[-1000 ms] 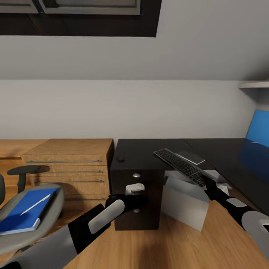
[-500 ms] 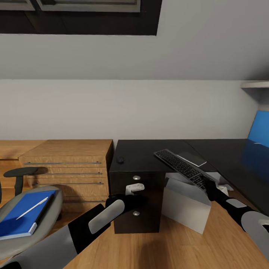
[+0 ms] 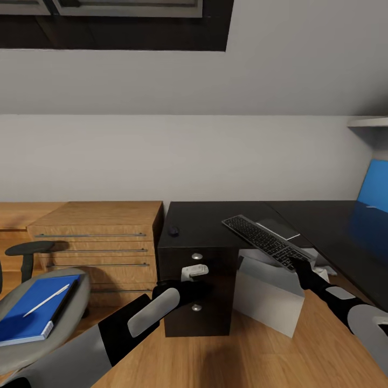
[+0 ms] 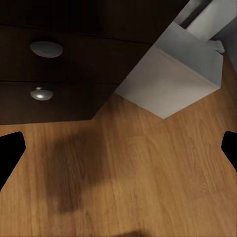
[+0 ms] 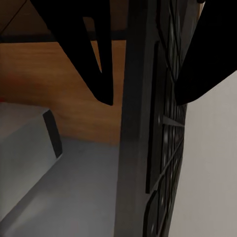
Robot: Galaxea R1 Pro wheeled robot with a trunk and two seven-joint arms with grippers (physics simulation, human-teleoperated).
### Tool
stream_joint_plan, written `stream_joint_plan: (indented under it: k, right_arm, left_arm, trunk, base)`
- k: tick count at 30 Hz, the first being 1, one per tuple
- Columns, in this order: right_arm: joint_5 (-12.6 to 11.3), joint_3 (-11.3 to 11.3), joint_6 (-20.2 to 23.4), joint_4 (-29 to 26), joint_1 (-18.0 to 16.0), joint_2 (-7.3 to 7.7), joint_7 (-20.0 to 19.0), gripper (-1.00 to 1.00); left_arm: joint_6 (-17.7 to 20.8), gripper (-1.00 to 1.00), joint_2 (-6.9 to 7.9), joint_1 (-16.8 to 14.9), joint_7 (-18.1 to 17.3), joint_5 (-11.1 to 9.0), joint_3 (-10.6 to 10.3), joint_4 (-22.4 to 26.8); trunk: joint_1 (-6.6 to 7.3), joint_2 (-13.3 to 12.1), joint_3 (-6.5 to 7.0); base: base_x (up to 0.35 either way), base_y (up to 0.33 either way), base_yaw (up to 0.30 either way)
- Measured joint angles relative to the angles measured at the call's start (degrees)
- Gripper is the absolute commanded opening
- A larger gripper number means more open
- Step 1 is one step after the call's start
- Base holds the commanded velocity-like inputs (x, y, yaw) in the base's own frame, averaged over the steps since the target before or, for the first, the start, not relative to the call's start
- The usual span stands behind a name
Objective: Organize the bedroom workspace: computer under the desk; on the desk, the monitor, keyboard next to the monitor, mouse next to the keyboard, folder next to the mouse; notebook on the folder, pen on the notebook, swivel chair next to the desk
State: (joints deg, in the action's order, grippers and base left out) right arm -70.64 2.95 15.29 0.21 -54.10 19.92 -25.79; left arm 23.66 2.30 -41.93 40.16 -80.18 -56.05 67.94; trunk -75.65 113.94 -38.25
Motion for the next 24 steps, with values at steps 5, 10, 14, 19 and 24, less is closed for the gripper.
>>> stream_joint_plan:
  k: [5,10,14,19,24]
  right_arm:
    - [0.34,-0.02,-0.19,-0.01,0.0,-0.2,-0.35,-1.0]
    - [2.71,-0.32,-0.25,0.0,0.0,-0.25,-2.16,-1.0]
    - [3.4,-0.71,-0.32,0.03,0.0,-0.3,-2.98,-1.0]
    - [3.94,-0.71,-0.3,0.01,0.0,-0.48,-3.99,-1.0]
    - [5.4,-0.92,-0.36,-0.23,0.0,-1.92,-5.04,-1.0]
  left_arm:
    - [-0.01,1.0,0.01,0.0,-0.01,0.0,0.0,-0.06]
    - [-0.01,1.0,0.0,-0.01,0.06,0.0,0.0,-0.1]
    - [0.02,1.0,-0.04,-0.01,0.02,0.0,0.0,-0.16]
    - [0.0,1.0,-0.05,-0.01,0.05,0.07,-1.25,-0.18]
    - [-0.01,1.0,-0.05,-0.01,0.09,0.18,-2.08,-0.18]
  trunk:
    - [0.0,0.0,0.0]
    - [0.0,0.0,0.0]
    - [0.0,0.0,0.0]
    - [0.0,0.0,0.0]
    - [0.0,0.0,0.0]
  base:
    - [0.0,0.0,0.0]
    - [0.0,0.0,0.0]
    - [0.0,0.0,0.0]
    - [0.0,0.0,0.0]
    - [0.0,0.0,0.0]
